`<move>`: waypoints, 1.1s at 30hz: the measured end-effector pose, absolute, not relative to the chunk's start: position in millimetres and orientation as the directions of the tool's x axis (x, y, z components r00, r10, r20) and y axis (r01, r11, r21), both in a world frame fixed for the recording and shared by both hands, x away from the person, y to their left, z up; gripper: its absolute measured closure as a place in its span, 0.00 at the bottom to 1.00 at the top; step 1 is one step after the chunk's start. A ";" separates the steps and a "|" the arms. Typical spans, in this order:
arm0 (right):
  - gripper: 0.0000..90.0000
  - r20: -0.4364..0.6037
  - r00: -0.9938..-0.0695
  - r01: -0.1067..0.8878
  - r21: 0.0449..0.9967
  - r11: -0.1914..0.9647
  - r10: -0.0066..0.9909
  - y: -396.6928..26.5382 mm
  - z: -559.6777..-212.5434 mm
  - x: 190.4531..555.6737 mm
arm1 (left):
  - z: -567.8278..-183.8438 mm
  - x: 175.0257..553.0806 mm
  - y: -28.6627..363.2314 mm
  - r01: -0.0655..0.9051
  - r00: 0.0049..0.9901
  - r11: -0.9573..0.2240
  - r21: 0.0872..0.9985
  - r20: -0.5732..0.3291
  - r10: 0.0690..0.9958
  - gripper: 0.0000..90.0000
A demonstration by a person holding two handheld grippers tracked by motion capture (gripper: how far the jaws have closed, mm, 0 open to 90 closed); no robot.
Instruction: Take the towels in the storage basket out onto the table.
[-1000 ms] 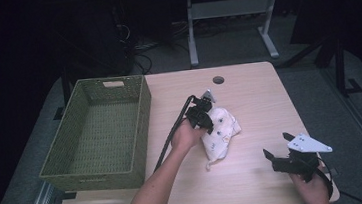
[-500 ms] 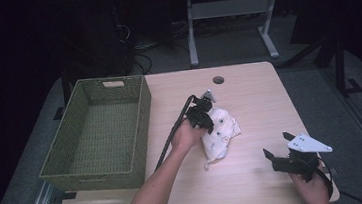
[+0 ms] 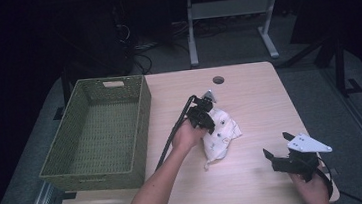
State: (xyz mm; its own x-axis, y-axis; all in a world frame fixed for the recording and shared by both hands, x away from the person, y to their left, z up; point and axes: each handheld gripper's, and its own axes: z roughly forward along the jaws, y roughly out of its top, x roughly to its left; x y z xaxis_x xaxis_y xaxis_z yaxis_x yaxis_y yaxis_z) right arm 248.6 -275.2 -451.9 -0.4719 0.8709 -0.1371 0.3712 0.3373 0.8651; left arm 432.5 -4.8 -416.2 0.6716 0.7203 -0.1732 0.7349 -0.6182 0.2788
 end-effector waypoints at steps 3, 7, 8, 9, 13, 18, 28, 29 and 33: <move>0.15 -0.138 -0.473 0.369 0.866 0.338 0.870 -275.3 -451.9 248.7 | -415.6 432.9 -5.2 0.741 0.666 -0.613 0.275 -0.180 0.724 0.73; 0.15 -0.137 -0.474 0.370 0.865 0.338 0.870 -275.5 -452.0 249.0 | -414.5 432.8 -5.1 0.739 0.667 -0.613 0.280 -0.179 0.723 0.69; 0.15 -0.134 -0.475 0.370 0.866 0.336 0.870 -275.2 -452.0 249.0 | -414.0 432.9 -4.6 0.739 0.667 -0.611 0.284 -0.179 0.723 0.69; 0.15 -0.136 -0.475 0.371 0.865 0.338 0.869 -275.2 -451.9 249.1 | -413.3 432.6 -4.4 0.741 0.663 -0.606 0.288 -0.179 0.726 0.68; 0.15 -0.145 -0.477 0.368 0.862 0.347 0.867 -275.1 -452.3 250.0 | -410.4 432.4 -3.6 0.739 0.666 -0.604 0.299 -0.187 0.723 0.64; 0.15 -0.142 -0.471 0.376 0.861 0.344 0.871 -274.8 -452.6 250.1 | -408.4 432.1 -4.3 0.736 0.670 -0.608 0.298 -0.190 0.718 0.61; 0.15 -0.131 -0.466 0.388 0.859 0.335 0.875 -274.4 -453.7 250.9 | -401.0 431.0 0.1 0.727 0.675 -0.605 0.324 -0.179 0.715 0.55; 0.15 -0.137 -0.465 0.387 0.857 0.341 0.874 -274.2 -454.0 251.1 | -400.3 430.7 0.4 0.730 0.672 -0.601 0.325 -0.178 0.719 0.54; 0.15 -0.137 -0.466 0.385 0.858 0.339 0.874 -274.6 -453.6 249.6 | -398.3 430.0 0.9 0.730 0.670 -0.599 0.330 -0.171 0.722 0.49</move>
